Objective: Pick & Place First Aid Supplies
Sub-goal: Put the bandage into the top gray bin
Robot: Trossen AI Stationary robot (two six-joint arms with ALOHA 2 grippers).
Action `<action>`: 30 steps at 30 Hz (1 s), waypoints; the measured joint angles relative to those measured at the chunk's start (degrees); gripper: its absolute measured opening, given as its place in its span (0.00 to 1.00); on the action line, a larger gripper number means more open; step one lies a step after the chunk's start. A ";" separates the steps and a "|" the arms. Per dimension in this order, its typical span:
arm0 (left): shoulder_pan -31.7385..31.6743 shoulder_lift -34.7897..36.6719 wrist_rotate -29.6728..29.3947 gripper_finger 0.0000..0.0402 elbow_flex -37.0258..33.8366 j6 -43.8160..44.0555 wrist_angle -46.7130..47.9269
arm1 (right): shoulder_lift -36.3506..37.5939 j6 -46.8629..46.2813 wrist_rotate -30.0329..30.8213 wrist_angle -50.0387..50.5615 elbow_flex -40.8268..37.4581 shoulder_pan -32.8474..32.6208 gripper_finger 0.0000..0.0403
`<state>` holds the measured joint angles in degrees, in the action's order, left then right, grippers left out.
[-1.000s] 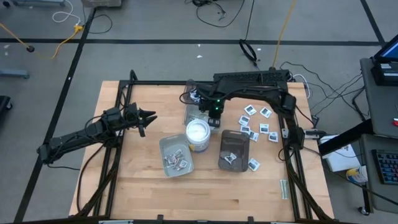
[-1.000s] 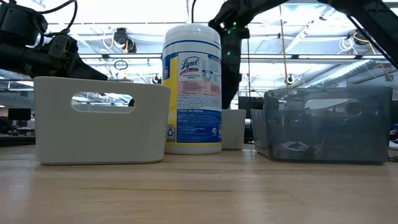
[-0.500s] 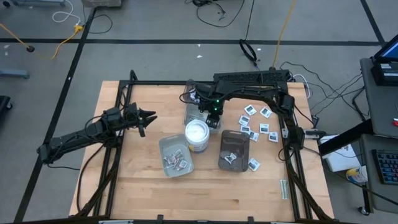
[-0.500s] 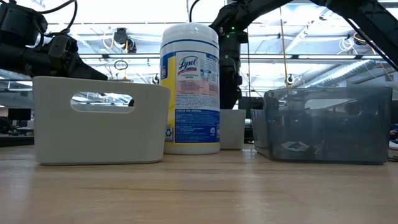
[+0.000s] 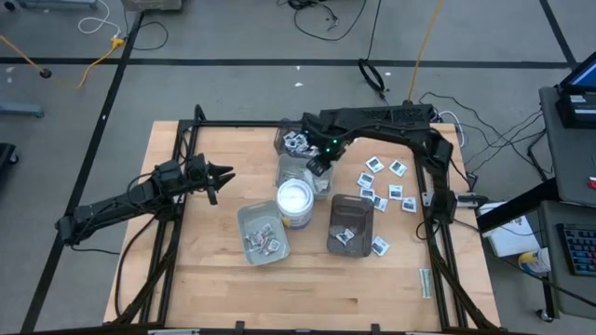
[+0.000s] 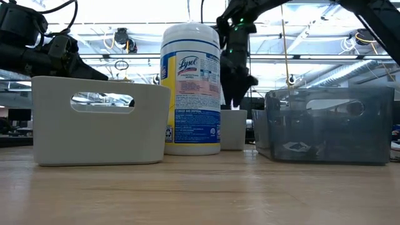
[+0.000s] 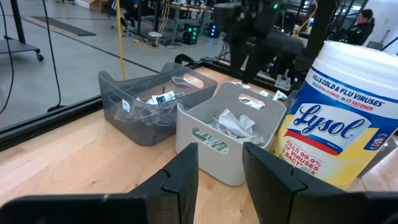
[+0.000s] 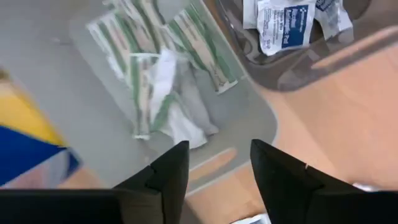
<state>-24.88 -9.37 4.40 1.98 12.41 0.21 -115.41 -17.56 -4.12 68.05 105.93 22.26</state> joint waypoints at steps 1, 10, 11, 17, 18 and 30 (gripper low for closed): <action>-0.02 0.00 0.00 0.32 0.00 0.01 0.00 | 0.73 -1.10 -0.11 0.40 -0.19 0.13 0.41; -0.02 0.00 0.00 0.32 0.00 -0.01 0.00 | 11.96 -20.28 4.53 1.17 -11.11 -2.39 0.39; 0.00 0.00 0.02 0.32 0.00 -0.01 0.00 | 13.46 -22.81 5.52 1.17 -12.83 -3.13 0.39; -0.02 0.00 0.00 0.32 0.01 0.00 0.01 | 21.03 -37.03 7.70 1.22 -22.43 -8.72 0.38; -0.01 0.00 0.00 0.32 0.00 0.01 0.00 | 22.25 -39.17 7.54 1.23 -23.80 -9.83 0.38; 0.00 0.00 0.00 0.32 0.00 0.01 0.00 | 33.52 -64.81 7.06 5.26 -33.36 -29.07 0.38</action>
<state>-24.89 -9.37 4.40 1.98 12.42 0.21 -81.89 -82.38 2.94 73.31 72.57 -6.81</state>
